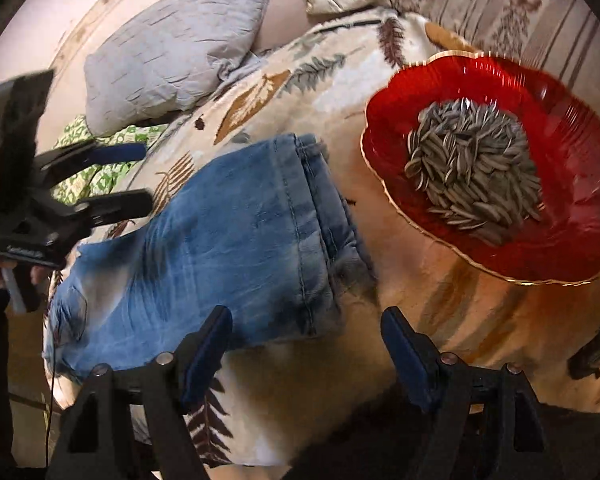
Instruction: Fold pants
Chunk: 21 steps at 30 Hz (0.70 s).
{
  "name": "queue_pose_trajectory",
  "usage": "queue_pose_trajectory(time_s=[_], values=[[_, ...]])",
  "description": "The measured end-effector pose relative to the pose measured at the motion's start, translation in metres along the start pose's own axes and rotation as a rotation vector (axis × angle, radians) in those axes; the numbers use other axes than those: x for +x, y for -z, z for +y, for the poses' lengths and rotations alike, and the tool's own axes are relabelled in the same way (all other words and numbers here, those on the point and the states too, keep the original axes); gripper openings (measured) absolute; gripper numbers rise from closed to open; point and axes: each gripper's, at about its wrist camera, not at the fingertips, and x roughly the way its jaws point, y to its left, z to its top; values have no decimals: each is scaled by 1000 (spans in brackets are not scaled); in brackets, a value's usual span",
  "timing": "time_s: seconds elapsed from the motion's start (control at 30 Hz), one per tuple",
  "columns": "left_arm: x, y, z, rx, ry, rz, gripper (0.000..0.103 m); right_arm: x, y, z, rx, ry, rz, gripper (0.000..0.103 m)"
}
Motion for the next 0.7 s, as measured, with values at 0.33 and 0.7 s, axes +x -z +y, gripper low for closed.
queue_pose_trajectory(time_s=[0.33, 0.7], values=[[61, -47, -9, 120, 141, 116, 89, 24, -3, 0, 86, 31, 35, 80], [105, -58, -2, 133, 305, 240, 51, 22, 5, -8, 226, -32, -9, 77]])
